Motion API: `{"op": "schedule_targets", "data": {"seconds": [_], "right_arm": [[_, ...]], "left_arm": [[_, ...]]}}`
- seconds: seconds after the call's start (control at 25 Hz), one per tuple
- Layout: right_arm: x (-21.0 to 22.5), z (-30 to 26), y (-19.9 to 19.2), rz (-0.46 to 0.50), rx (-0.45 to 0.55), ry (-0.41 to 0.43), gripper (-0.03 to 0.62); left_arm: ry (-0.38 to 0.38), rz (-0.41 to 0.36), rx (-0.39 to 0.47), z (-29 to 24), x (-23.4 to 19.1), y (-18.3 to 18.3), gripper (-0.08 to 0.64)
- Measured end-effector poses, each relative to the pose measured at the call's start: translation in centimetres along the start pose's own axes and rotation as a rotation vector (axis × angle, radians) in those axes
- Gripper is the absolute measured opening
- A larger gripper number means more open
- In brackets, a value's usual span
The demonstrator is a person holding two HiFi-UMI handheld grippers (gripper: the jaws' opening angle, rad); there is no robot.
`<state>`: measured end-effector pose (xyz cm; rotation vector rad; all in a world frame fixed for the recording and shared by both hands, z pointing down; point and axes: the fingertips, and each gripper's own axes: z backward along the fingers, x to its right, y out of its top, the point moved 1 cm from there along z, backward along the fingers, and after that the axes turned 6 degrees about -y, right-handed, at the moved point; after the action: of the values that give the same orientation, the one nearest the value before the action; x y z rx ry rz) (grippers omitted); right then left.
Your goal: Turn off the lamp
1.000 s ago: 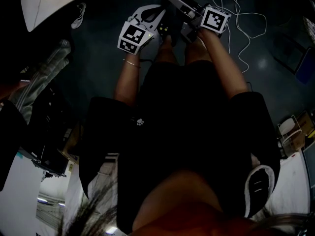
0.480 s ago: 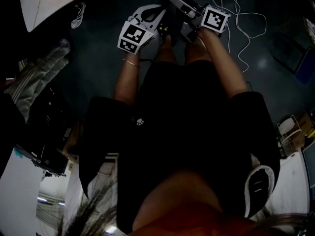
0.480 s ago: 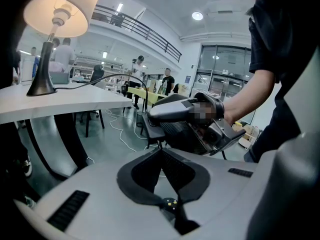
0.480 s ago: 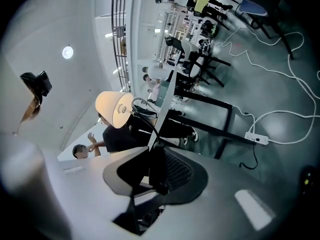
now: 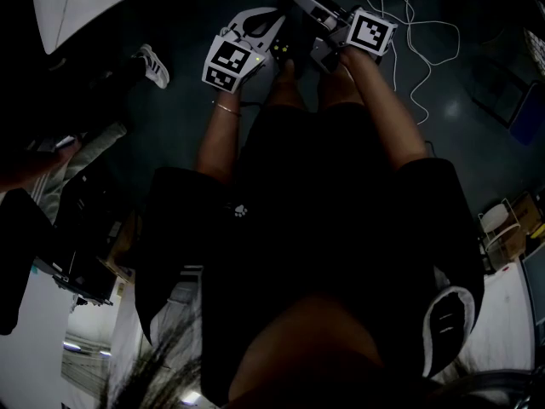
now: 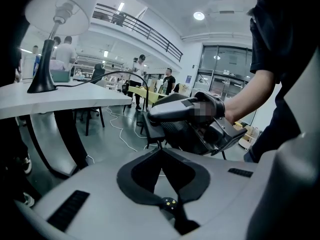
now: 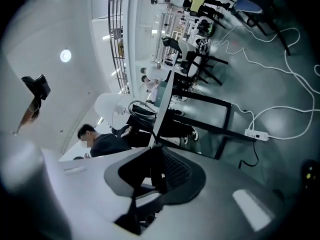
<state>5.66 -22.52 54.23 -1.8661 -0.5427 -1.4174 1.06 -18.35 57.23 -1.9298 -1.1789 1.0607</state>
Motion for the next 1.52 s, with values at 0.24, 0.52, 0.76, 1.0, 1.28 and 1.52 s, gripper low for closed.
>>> {"op": "schedule_targets", "data": {"seconds": [0.24, 0.52, 0.76, 1.0, 1.28, 1.52], "right_arm": [[0.1, 0.1, -0.1, -0.001, -0.002, -0.01, 0.064], [0.7, 0.2, -0.4, 0.052, -0.034, -0.065, 0.063], [1.3, 0.0, -0.5, 0.095, -0.065, -0.12, 0.063], [2.0, -0.6, -0.2, 0.132, -0.077, -0.184, 0.063], [3.6, -0.8, 1.0, 0.183, -0.08, -0.245, 0.063], [5.1, -0.9, 0.1, 0.217, -0.12, -0.273, 0.063]], "left_arm": [[0.005, 0.019, 0.01, -0.2, -0.1, -0.2, 0.015], [0.025, 0.072, 0.034, -0.4, -0.4, -0.4, 0.015], [0.042, 0.093, 0.019, -0.4, -0.4, -1.3, 0.016], [0.08, 0.141, 0.044, -0.2, -0.9, -1.5, 0.016], [0.151, 0.219, 0.123, 1.7, -2.3, -1.5, 0.013], [0.151, 0.251, 0.172, 2.2, -2.6, -0.7, 0.008]]}}
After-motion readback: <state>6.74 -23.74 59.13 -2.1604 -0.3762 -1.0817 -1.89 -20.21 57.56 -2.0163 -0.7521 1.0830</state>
